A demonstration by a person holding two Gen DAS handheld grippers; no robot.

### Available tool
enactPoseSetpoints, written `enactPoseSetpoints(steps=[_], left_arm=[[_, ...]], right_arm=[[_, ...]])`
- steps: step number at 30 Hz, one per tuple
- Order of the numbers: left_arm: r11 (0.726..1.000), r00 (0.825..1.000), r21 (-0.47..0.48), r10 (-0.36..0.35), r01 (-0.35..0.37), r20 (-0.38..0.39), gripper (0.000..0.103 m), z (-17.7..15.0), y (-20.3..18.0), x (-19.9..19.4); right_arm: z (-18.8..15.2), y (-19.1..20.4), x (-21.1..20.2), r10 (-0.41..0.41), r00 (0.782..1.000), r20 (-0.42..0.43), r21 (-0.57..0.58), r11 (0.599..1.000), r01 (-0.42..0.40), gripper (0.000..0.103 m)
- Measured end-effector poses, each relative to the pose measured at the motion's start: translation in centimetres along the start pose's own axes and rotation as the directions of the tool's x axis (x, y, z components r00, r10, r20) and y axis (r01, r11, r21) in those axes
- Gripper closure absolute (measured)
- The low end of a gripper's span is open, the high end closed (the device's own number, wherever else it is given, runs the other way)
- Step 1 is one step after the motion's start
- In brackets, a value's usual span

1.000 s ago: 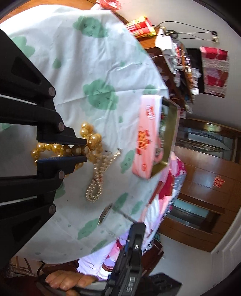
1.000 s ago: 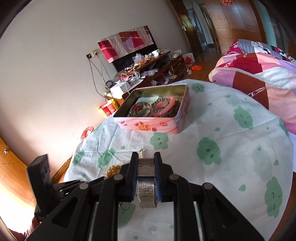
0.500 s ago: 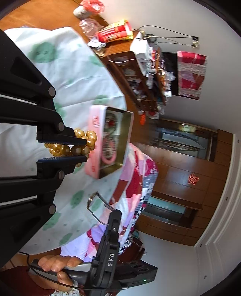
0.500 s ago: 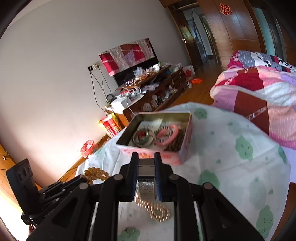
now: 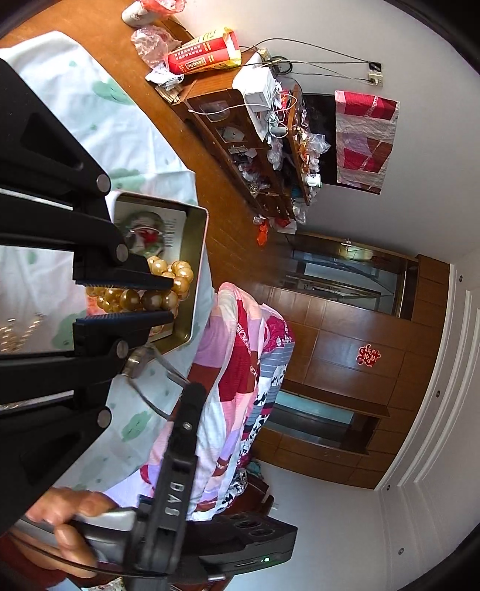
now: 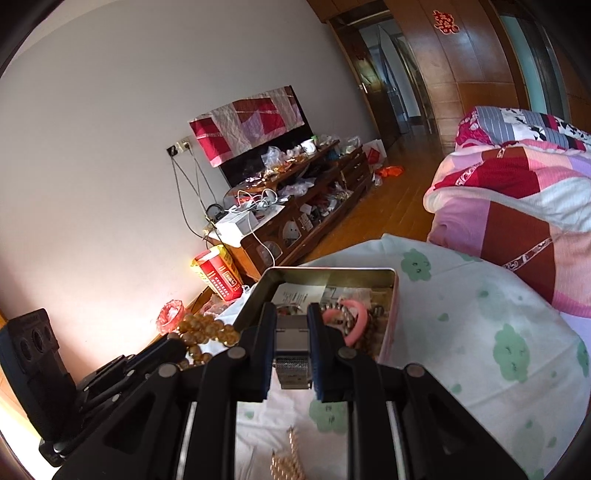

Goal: Organize jewelry
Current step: 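Lower both items into the pink tin and open both tools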

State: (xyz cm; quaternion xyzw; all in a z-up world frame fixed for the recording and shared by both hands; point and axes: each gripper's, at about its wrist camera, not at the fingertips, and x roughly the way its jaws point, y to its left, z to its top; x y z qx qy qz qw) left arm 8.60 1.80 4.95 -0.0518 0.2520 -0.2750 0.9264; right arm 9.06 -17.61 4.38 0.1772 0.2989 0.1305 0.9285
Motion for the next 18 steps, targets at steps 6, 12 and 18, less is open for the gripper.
enactPoseSetpoints(steps=[6,12,18], left_arm=[[1.0,0.998,0.013,0.026,-0.025,-0.048,0.093,-0.6,0.5,3.7],[0.998,0.993,0.02,0.069,-0.067,-0.092,0.093,-0.8,1.0,5.8],[0.991,0.984,0.053,0.129,-0.124,-0.121,0.093,-1.3,1.0,7.5]], right_arm=[[-0.6,-1.0,3.9,-0.016,0.998,-0.055,0.034,0.999,0.017,0.084],[-2.0,-1.4,6.6,-0.03,0.992,-0.121,0.025,0.999,0.034,0.084],[-2.0,-2.4,7.6,-0.046,0.992,-0.115,0.043,0.998,0.051,0.084]])
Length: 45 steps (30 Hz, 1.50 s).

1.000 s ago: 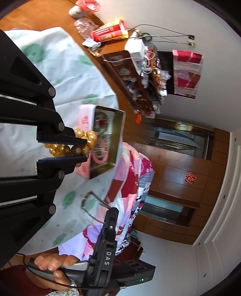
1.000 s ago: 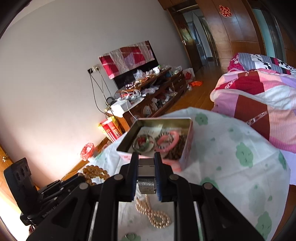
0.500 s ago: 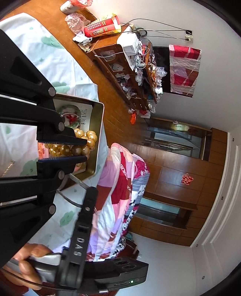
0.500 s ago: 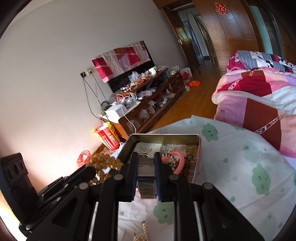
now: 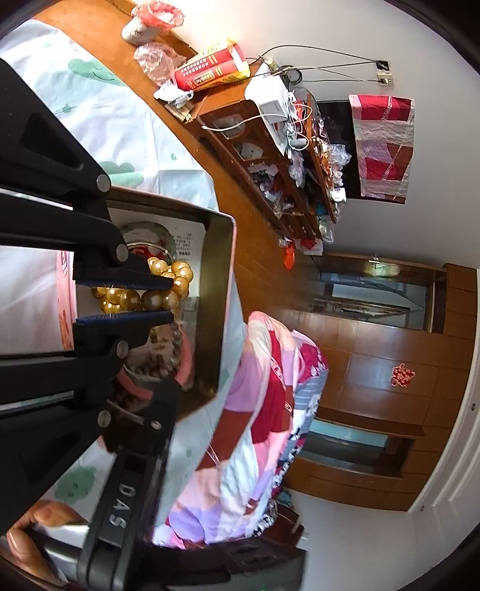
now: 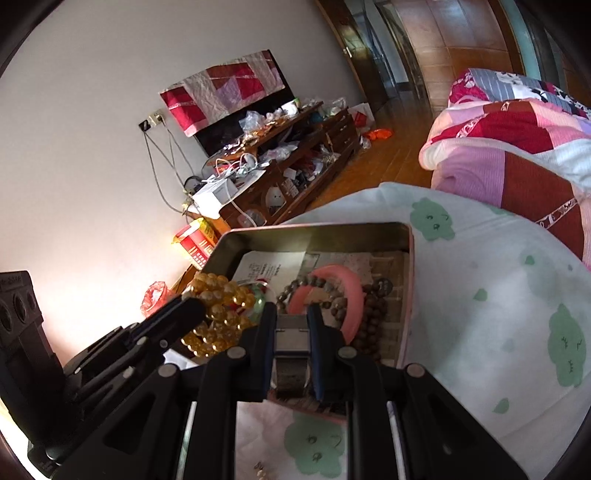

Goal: Organize jewelry
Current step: 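Lower both items into the pink tin and open both tools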

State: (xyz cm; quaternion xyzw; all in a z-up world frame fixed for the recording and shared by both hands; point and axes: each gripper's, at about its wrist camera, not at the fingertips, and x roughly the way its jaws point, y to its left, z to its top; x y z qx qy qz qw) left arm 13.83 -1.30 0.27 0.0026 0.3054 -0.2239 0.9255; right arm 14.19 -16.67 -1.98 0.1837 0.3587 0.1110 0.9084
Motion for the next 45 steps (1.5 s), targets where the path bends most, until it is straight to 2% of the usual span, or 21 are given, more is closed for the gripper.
enactPoseSetpoints(steps=[5,10,11,12,13,14,15,16,19,24,32,38,45], left_arm=[[0.999,0.998,0.005,0.045,-0.045,-0.04,0.093,-0.7,0.2,1.4],[0.998,0.997,0.02,0.055,-0.054,-0.048,0.091,-0.8,0.0,1.5],[0.998,0.997,0.021,0.054,-0.053,-0.05,0.087,-0.7,0.1,1.5],[0.998,0.997,0.019,0.053,-0.052,-0.053,0.077,-0.8,0.0,1.5],[0.998,0.997,0.015,0.057,-0.056,-0.056,0.069,-0.8,0.0,1.6],[0.998,0.996,0.013,0.065,-0.064,-0.058,0.052,-0.9,0.0,1.6],[0.997,0.996,0.012,0.074,-0.074,-0.051,0.041,-0.9,-0.1,1.5],[0.997,0.996,0.013,0.079,-0.078,-0.039,0.039,-0.8,-0.1,1.4],[0.996,0.997,0.021,0.084,-0.084,0.001,0.039,-0.7,-0.3,0.9],[0.995,0.995,0.03,0.097,-0.097,0.01,0.038,-0.8,-0.4,0.8],[0.985,0.986,0.051,0.166,-0.167,0.03,0.038,-1.5,-0.9,-0.3],[0.986,0.986,0.015,0.168,-0.168,0.007,0.038,-2.4,-0.9,-1.2],[0.983,0.983,0.008,0.185,-0.185,-0.001,0.038,-3.7,-1.9,-2.7]], right_arm=[[0.1,-0.4,0.5,-0.028,0.999,0.027,-0.006,1.0,0.028,0.081],[0.1,-0.9,0.6,-0.034,0.998,0.048,0.005,0.999,0.034,0.077],[0.2,-0.9,0.4,-0.043,0.997,0.062,0.005,0.999,0.043,0.076],[0.2,-0.8,-0.1,-0.054,0.995,0.084,0.002,0.999,0.054,0.07],[0.2,-0.8,-0.4,-0.062,0.993,0.102,0.001,0.998,0.062,0.059],[0.2,-0.8,-0.9,-0.077,0.989,0.127,0.0,0.997,0.078,0.053],[0.0,-0.7,-1.5,-0.099,0.983,0.153,-0.002,0.995,0.1,0.047],[0.0,-0.6,-1.7,-0.114,0.979,0.167,-0.006,0.993,0.117,0.047],[-0.1,-0.2,-1.9,-0.172,0.966,0.194,-0.032,0.983,0.182,0.047],[-0.4,0.4,-1.7,-0.234,0.95,0.206,-0.071,0.965,0.253,0.047],[-1.9,-0.1,-3.4,-0.266,0.941,0.208,-0.053,0.958,0.282,0.047],[-3.1,-0.9,-4.5,-0.295,0.936,0.19,-0.031,0.951,0.306,0.046],[-4.7,-2.0,-5.6,-0.302,0.94,0.156,0.006,0.952,0.305,0.046]])
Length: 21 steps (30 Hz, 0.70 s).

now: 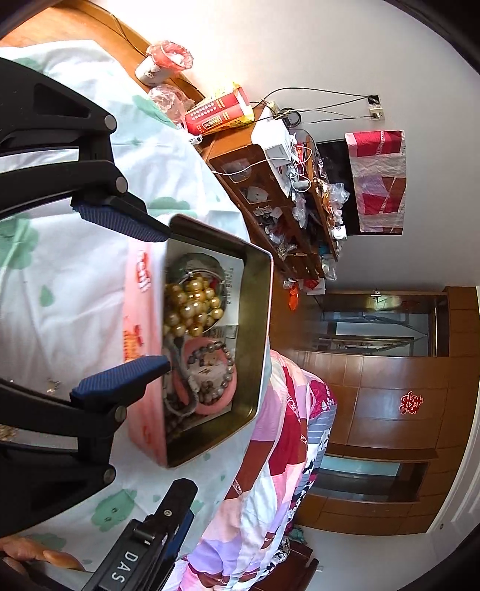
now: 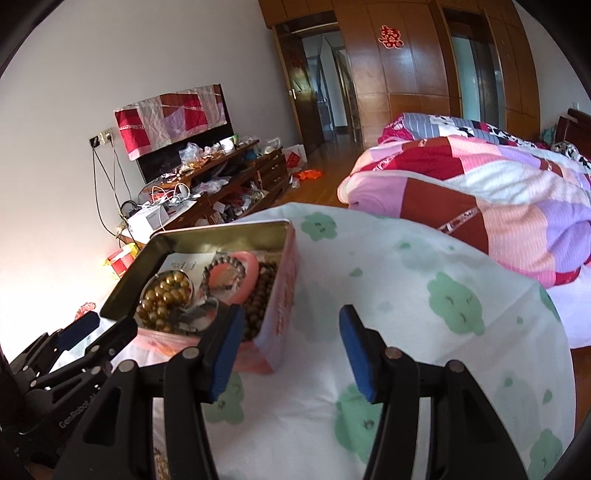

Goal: Organize jewelry
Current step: 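Lower both items into the pink tin and open both tools, then withdraw from the tin and grasp the pearl necklace with the right tool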

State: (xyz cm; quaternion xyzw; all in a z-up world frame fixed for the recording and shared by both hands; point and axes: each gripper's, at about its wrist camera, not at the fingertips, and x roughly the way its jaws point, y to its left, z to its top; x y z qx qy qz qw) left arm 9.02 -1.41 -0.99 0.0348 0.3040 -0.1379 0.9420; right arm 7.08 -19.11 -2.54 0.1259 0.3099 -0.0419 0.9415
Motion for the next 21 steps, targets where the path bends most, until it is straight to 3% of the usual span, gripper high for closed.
enactPoseSetpoints(steps=[21], left_arm=[[0.998,0.999,-0.059,0.001,-0.003,-0.036,0.038,-2.6,0.2,-3.6]], right_arm=[[-2.9,-0.3,-2.8,0.002,0.999,-0.033,-0.006,1.0,-0.002,0.046]])
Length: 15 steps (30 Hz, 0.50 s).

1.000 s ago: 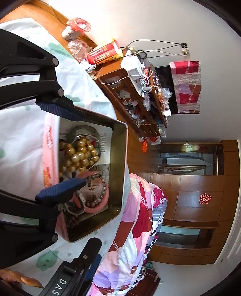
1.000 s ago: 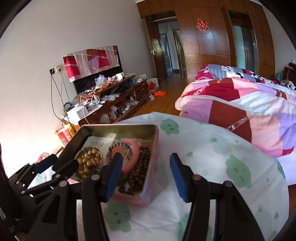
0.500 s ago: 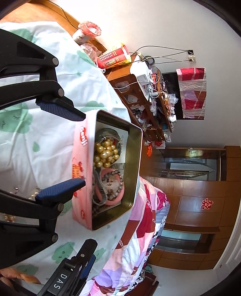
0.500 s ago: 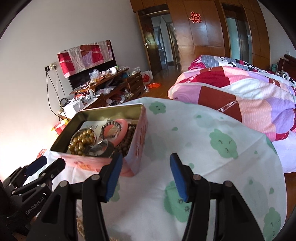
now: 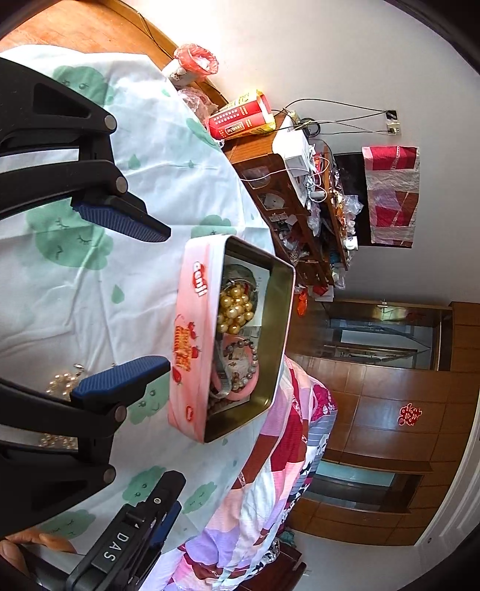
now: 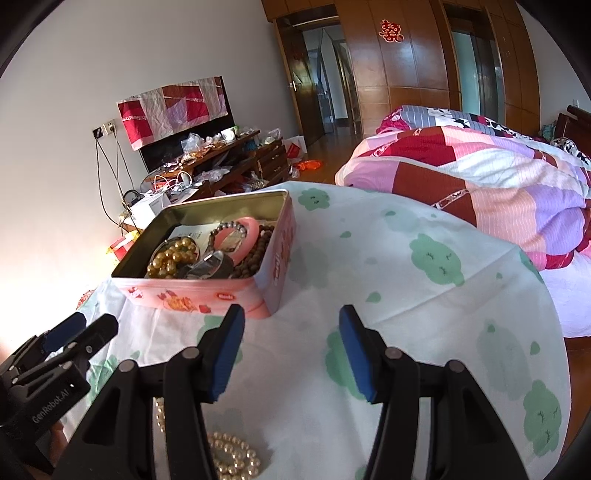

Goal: Organize jewelry
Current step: 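Withdraw from the tin and grasp the pearl necklace with the right tool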

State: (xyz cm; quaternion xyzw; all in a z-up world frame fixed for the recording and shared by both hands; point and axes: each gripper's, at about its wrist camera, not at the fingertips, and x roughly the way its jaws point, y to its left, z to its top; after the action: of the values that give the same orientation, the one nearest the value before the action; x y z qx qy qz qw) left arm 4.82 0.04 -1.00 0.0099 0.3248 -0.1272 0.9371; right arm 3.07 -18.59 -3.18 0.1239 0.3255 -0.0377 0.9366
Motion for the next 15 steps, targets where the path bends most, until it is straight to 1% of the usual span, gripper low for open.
enactPoseSetpoints(steps=[3,6,10,12,15], left_arm=[[1.0,1.0,0.009,0.002,-0.002,0.011,0.038,-0.3,-0.1,-0.8],[1.0,1.0,0.014,-0.002,0.002,-0.008,0.038,-0.9,0.1,-1.1],[1.0,1.0,-0.015,-0.008,0.007,-0.024,0.038,-1.4,1.2,-1.7],[1.0,0.998,-0.015,0.008,-0.008,-0.058,0.038,-1.9,1.6,-1.8],[1.0,0.996,-0.019,0.011,-0.012,-0.089,0.039,-2.5,2.2,-1.9]], right_arm=[[-0.2,-0.3,-0.5,0.007,1.0,-0.001,0.012,1.0,-0.007,0.046],[-0.5,-0.5,-0.9,0.017,1.0,-0.005,0.023,1.0,-0.017,0.046],[-1.1,-0.8,-1.1,0.037,0.999,-0.033,0.03,0.999,-0.036,0.046],[-1.2,-0.7,-1.3,0.064,0.997,-0.043,0.03,0.998,-0.062,0.046],[-1.5,-0.3,-1.5,0.097,0.993,-0.069,0.004,0.995,-0.097,0.046]])
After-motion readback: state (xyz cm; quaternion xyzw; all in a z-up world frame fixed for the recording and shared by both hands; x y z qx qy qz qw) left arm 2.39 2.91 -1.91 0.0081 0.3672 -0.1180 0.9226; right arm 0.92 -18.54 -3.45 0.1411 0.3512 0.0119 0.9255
